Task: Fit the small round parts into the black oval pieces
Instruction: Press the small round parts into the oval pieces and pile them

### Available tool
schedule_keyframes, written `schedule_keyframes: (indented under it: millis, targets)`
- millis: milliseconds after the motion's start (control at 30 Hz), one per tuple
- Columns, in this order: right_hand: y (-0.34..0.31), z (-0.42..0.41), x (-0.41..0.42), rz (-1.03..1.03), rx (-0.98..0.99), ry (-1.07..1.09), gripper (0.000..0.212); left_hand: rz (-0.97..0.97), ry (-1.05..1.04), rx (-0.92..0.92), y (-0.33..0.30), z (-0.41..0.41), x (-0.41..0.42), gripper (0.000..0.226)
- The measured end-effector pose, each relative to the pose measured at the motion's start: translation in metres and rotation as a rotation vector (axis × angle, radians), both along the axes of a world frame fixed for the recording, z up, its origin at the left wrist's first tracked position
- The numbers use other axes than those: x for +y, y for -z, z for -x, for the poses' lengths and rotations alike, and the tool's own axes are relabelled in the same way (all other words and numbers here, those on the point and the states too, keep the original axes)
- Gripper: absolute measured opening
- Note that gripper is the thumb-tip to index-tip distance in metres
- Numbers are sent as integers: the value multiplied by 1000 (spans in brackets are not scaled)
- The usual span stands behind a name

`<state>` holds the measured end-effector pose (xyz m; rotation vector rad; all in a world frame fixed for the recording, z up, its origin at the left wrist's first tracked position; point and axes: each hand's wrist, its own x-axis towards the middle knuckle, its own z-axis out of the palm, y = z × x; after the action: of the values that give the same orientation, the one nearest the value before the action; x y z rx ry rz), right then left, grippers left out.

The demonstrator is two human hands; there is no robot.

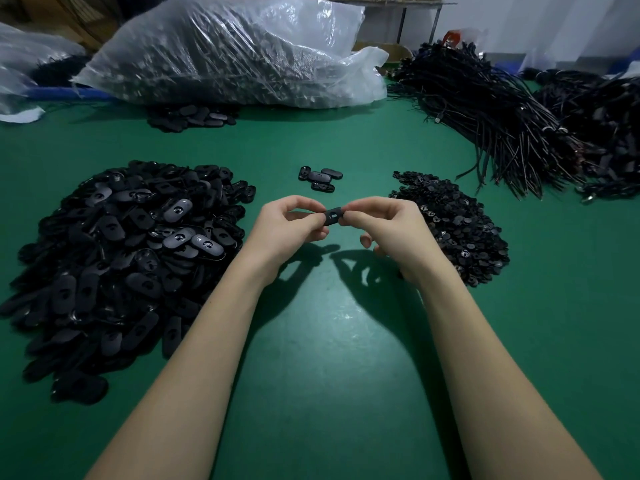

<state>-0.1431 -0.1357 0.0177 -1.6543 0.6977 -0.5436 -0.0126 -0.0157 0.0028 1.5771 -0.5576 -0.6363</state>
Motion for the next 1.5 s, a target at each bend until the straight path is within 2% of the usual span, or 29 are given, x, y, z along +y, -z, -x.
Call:
schedule_keyframes:
  millis: [200, 767, 1500]
  targets:
    - [1, -2, 0, -23, -16, 36, 14, 13, 13, 14, -3, 1, 1, 7]
    - [5, -8, -2, 114, 39, 108, 9, 20, 55, 40, -5, 3, 2, 9]
    - [2, -5, -1, 52, 66, 88, 16, 23, 116, 49, -4, -3, 6, 8]
